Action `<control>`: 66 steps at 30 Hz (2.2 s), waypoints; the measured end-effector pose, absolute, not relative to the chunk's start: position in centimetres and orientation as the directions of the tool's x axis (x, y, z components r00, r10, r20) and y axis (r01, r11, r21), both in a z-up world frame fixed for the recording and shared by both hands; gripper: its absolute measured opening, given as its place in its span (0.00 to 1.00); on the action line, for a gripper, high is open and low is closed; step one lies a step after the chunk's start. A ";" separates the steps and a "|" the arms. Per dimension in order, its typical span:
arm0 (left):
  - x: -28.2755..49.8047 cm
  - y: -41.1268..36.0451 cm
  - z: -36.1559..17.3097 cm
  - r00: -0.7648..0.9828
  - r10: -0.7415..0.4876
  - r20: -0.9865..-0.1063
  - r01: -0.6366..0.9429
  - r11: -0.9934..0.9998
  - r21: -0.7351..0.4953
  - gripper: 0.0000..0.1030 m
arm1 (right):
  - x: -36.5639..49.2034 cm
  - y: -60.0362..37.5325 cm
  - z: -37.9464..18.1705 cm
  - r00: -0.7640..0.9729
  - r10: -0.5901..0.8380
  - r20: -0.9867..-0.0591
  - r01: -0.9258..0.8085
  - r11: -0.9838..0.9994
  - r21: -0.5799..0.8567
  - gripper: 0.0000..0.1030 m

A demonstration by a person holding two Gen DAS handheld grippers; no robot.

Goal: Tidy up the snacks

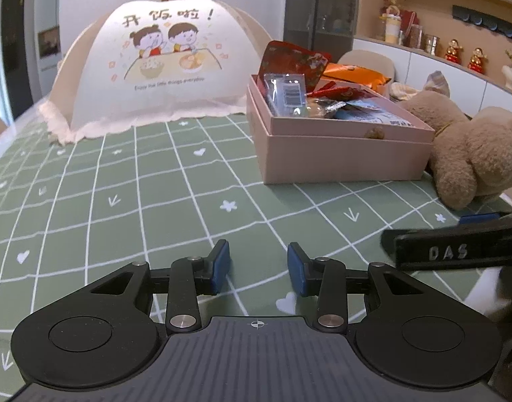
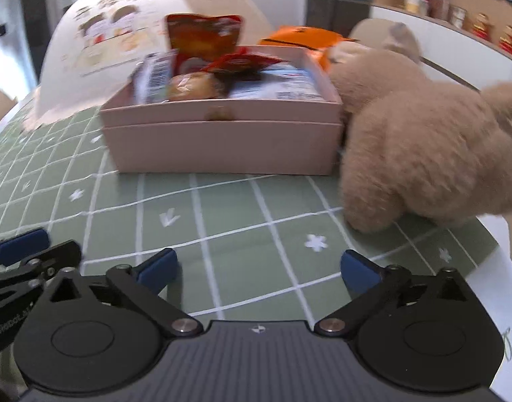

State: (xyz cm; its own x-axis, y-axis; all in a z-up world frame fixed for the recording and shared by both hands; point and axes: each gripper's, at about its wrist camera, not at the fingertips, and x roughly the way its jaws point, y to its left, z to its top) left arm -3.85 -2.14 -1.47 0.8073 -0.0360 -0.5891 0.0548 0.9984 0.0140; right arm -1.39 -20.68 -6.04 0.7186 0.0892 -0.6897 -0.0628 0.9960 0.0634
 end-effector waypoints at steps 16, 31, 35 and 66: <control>-2.3 -3.1 -1.6 0.809 -0.031 -0.587 0.064 0.997 0.036 0.42 | -1.7 -20.7 -6.8 0.785 0.106 -0.610 -0.088 0.994 0.060 1.00; -2.2 -3.0 -1.6 0.809 -0.032 -0.587 0.067 0.997 0.038 0.42 | -1.7 -20.7 -6.8 0.785 0.107 -0.610 -0.088 0.994 0.060 1.00; -2.2 -3.0 -1.6 0.809 -0.033 -0.587 0.067 0.997 0.037 0.42 | -1.7 -20.7 -6.8 0.785 0.107 -0.610 -0.088 0.994 0.060 1.00; -2.2 -3.0 -1.6 0.809 -0.034 -0.587 0.068 0.997 0.036 0.42 | -1.7 -20.7 -6.8 0.785 0.107 -0.610 -0.089 0.994 0.060 1.00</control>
State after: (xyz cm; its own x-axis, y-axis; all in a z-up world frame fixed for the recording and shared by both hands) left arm -2.17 -2.99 -1.63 0.8090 -0.0335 -0.5868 0.0675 0.9971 0.0361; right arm -1.68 -20.70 -6.83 0.7850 0.1067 -0.6103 -0.0885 0.9943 0.0600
